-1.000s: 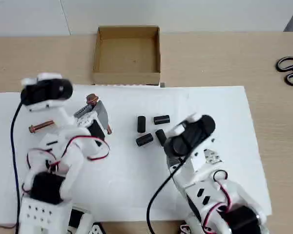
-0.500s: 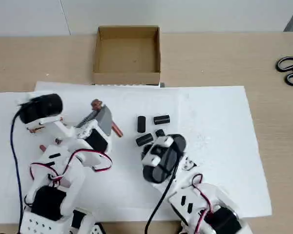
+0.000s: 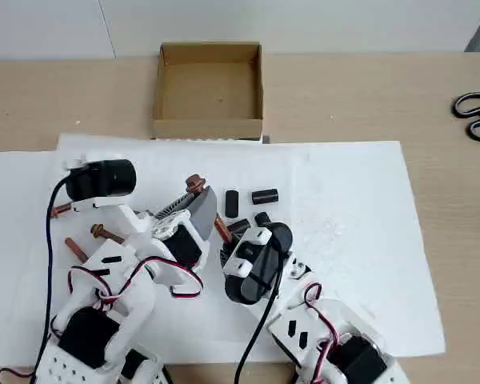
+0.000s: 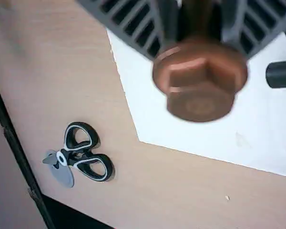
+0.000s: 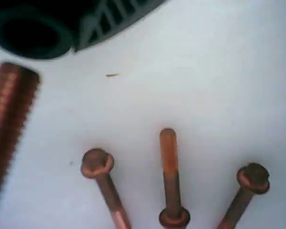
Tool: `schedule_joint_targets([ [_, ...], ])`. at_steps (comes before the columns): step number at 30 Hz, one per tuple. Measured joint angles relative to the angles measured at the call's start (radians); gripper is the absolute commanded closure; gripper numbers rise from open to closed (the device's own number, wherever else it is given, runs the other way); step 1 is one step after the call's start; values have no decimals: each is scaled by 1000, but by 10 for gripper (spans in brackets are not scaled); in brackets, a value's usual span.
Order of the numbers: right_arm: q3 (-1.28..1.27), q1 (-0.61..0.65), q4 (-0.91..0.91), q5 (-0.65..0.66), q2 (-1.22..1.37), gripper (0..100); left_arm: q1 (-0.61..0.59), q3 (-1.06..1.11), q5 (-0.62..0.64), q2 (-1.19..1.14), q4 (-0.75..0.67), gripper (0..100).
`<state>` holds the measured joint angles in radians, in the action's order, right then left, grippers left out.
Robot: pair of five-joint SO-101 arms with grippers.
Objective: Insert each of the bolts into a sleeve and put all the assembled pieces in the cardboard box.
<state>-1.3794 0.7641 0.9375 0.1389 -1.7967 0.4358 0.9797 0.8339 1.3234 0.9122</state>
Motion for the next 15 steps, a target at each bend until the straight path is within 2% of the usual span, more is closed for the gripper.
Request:
schedule_joint_targets([
  [7,0,-2,0,0,0,995,3,2,0,0,0,995],
  [15,-2,-3,0,0,0,995,64,54,-8,12,-8,995],
])
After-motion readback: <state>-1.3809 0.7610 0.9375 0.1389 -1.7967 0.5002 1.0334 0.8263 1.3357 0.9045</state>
